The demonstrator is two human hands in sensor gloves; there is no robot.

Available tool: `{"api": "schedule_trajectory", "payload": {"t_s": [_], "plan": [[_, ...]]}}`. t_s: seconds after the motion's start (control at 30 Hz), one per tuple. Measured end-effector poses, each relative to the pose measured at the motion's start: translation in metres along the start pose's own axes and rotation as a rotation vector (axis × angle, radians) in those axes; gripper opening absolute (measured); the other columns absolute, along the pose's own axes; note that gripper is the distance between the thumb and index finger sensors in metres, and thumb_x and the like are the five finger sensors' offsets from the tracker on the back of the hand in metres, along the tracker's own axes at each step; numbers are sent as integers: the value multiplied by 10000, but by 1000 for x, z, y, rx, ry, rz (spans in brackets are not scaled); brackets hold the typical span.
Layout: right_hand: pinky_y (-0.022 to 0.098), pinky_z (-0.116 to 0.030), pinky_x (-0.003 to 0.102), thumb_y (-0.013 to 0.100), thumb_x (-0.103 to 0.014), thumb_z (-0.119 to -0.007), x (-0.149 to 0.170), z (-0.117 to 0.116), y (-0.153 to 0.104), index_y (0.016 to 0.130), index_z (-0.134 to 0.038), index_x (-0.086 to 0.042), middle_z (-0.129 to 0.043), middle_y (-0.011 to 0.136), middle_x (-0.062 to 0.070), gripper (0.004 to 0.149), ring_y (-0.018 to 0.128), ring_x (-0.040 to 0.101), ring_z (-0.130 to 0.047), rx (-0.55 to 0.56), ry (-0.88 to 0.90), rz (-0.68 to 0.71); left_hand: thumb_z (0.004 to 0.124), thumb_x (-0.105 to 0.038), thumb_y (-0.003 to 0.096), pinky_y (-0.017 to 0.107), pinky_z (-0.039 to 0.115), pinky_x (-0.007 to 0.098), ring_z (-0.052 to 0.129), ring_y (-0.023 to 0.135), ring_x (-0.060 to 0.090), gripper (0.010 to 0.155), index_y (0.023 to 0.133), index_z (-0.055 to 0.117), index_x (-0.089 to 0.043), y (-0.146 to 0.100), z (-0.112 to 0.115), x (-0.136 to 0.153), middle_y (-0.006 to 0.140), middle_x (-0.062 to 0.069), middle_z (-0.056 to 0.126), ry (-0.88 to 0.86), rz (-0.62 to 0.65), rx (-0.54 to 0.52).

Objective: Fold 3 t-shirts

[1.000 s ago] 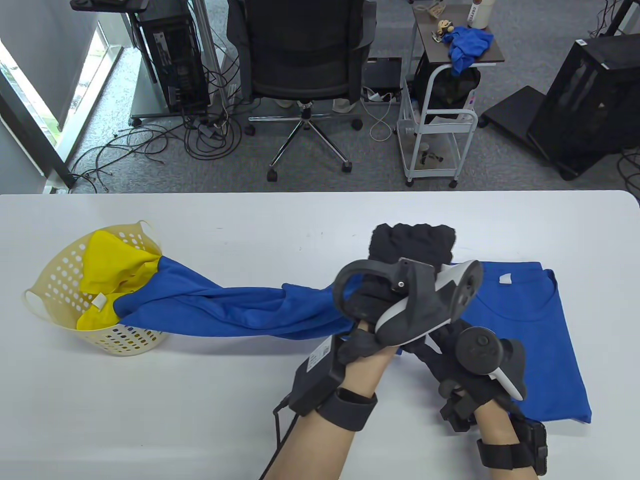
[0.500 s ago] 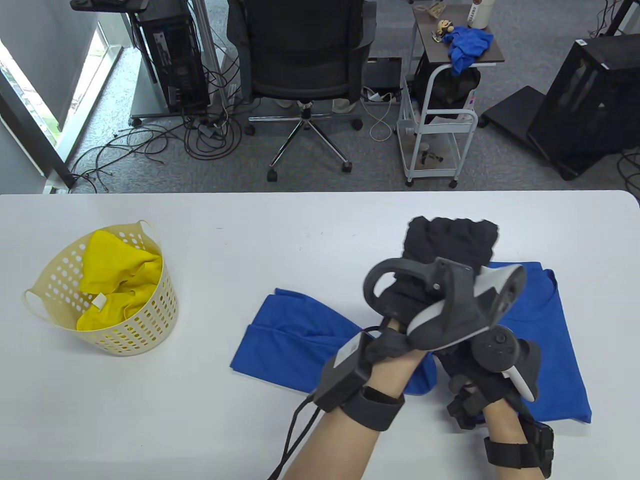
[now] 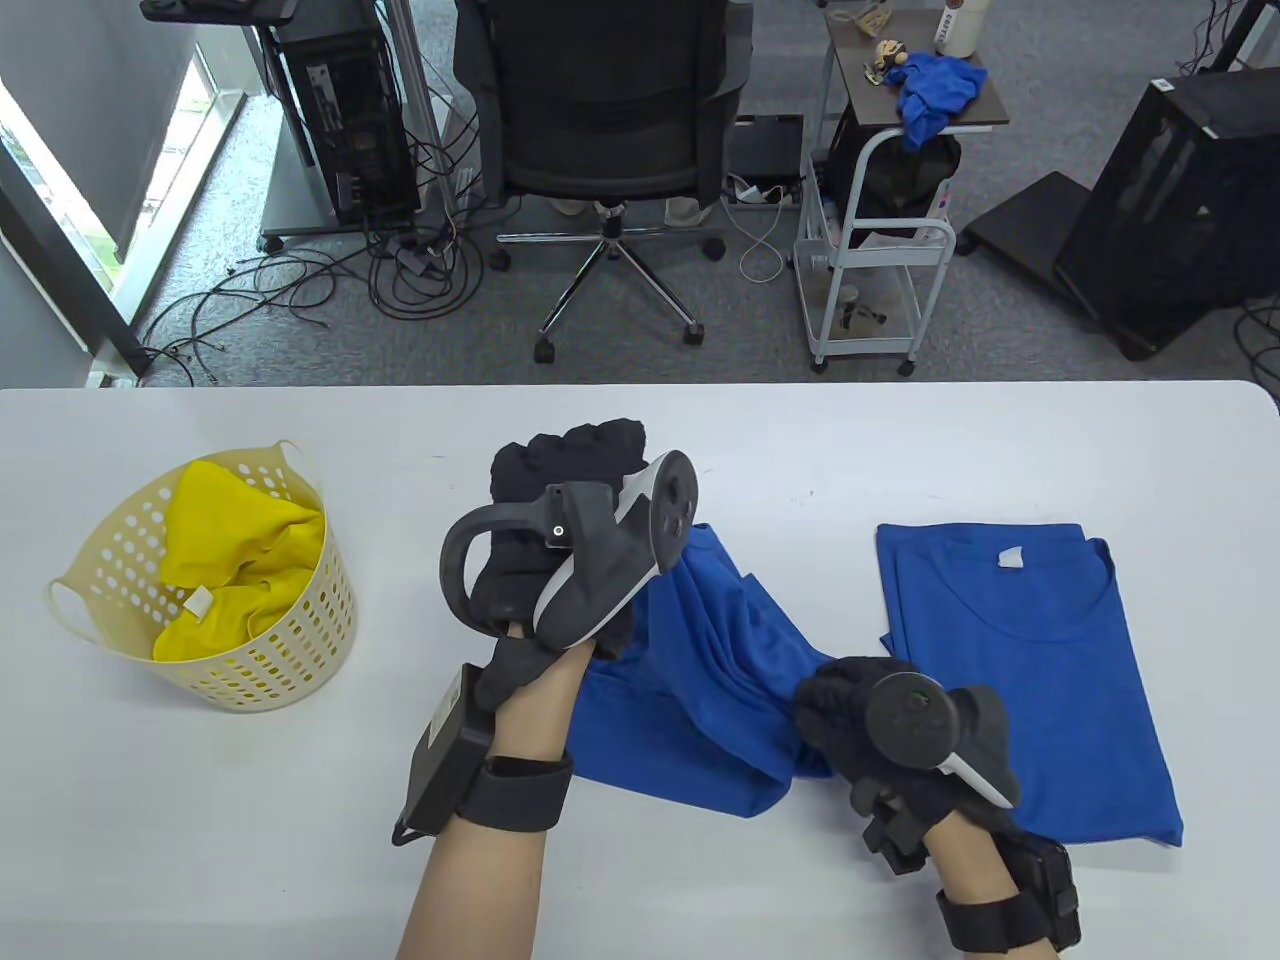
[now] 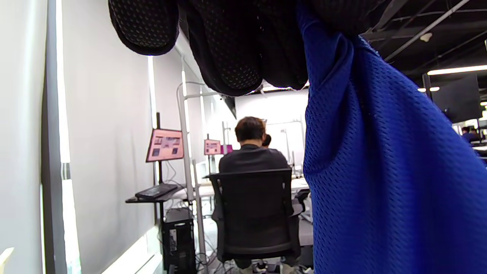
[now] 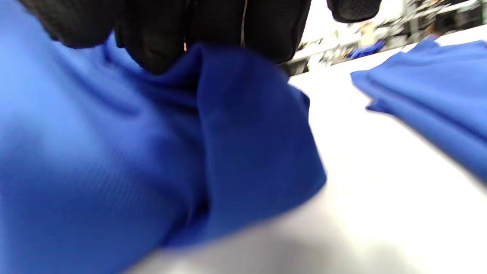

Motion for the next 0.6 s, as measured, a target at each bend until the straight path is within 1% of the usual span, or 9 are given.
{"api": "schedule_trajectory", "payload": {"t_s": [0.03,0.1,0.17,0.23,0.33,0.4,0.47,0.53,0.6], "plan": [[710,-463,702,391,-578,-748,-5,-6,1,860,-762,-281,-726,996,31,555,960,400,-672,-30,-23,13,667,-493,467,688,741,448,926,717,94,419,866,720,-379,-1,1,1,739,-127,920,5,3,2],[710,-411,734,354,-673,-695,-17,-27,5,957,-657,-244,-612,1077,79,741,1013,445,-565,-159,-79,34,668,-491,467,689,740,450,927,717,95,419,867,722,-377,-3,3,3,740,-124,921,1,14,0],[712,-368,753,336,-712,-686,-23,-40,7,1007,-573,-229,-516,1122,98,834,1045,463,-471,-213,-142,34,668,-491,467,690,739,449,927,718,94,420,867,720,-377,-5,5,5,741,-124,920,4,21,2],[709,-372,755,346,-701,-695,-27,-47,9,1007,-565,-228,-500,1125,95,823,1047,460,-466,-200,-240,12,668,-490,466,689,740,449,927,718,95,420,867,722,-377,-7,8,6,740,-125,922,5,30,3],[703,-440,728,423,-558,-748,-33,-47,15,937,-660,-267,-595,1077,52,598,1012,418,-576,-83,-375,-39,668,-491,465,689,741,448,928,717,93,419,866,721,-380,-11,12,12,739,-127,922,-1,35,6],[700,-478,709,446,-457,-770,-33,-39,17,847,-752,-316,-690,1025,6,425,973,371,-680,-15,-410,-67,670,-490,463,688,741,449,928,716,93,419,864,723,-380,-15,13,21,738,-128,923,5,28,8],[699,-489,702,445,-431,-772,-27,-23,15,808,-785,-324,-723,1011,4,379,949,383,-719,31,-420,-98,672,-490,462,688,742,448,929,714,90,418,861,725,-382,-21,13,39,734,-129,925,3,7,7],[696,-496,700,442,-417,-772,-20,5,9,798,-795,-313,-746,995,15,372,937,385,-732,124,-391,-131,675,-491,462,688,742,449,930,713,91,416,861,727,-384,-27,10,61,732,-130,926,-8,-19,7],[695,-499,700,443,-410,-769,-12,48,-2,802,-797,-305,-755,987,15,375,931,384,-741,247,-308,-158,678,-490,462,687,742,450,932,708,92,416,861,729,-384,-33,4,88,728,-129,928,-21,-52,-1]]}}
Point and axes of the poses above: the tracker on the back of each hand, its own x axis roughly to the little-finger side, its own y axis roughly from the wrist to the fingertips, z = x × y, the point moved 5 cm from there along y, roughly from the wrist to the fingertips
